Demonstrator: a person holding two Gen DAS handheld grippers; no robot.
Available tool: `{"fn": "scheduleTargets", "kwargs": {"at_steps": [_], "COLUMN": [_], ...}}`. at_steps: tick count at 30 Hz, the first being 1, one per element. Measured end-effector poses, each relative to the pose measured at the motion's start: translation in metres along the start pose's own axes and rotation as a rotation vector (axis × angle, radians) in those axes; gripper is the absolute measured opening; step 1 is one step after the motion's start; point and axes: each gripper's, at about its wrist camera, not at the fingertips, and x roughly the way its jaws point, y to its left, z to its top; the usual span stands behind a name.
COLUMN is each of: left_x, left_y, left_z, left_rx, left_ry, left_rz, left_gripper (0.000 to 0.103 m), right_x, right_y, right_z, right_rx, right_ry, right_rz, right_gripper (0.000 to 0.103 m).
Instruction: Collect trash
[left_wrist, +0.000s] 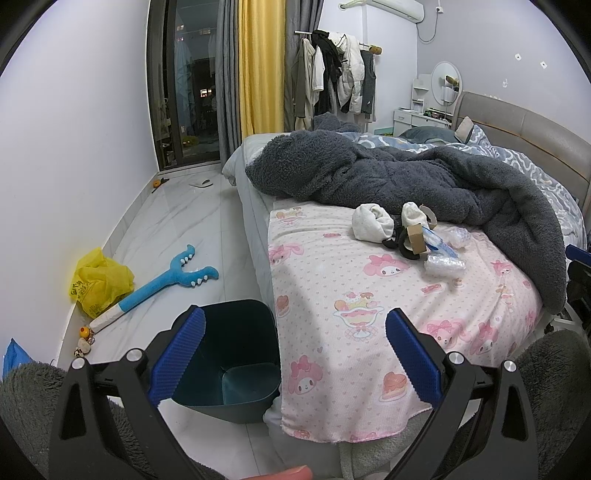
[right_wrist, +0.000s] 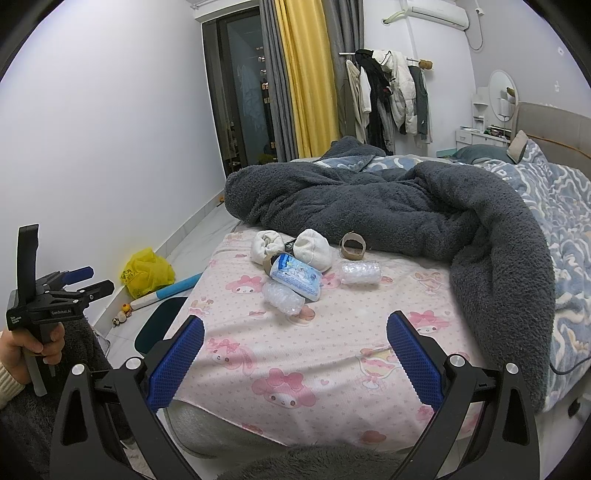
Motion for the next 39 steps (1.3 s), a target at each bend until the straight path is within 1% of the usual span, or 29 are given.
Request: {"fn": "scheduleTargets", "kwargs": {"at_steps": [39], "left_x": [0.0056], "left_y": [0.0052], "left_z": [-0.005], "left_rx": [0.0], "left_ry": [0.003], "left_rz": [-0.004], "left_gripper": [0.1], "right_x": [0.0011], "right_y": [-0.0003], "right_z": [-0.0027], "right_rx": [-0.002], "right_ry": [0.007], "right_rz": [-0.002], "right_gripper": [0.1]}}
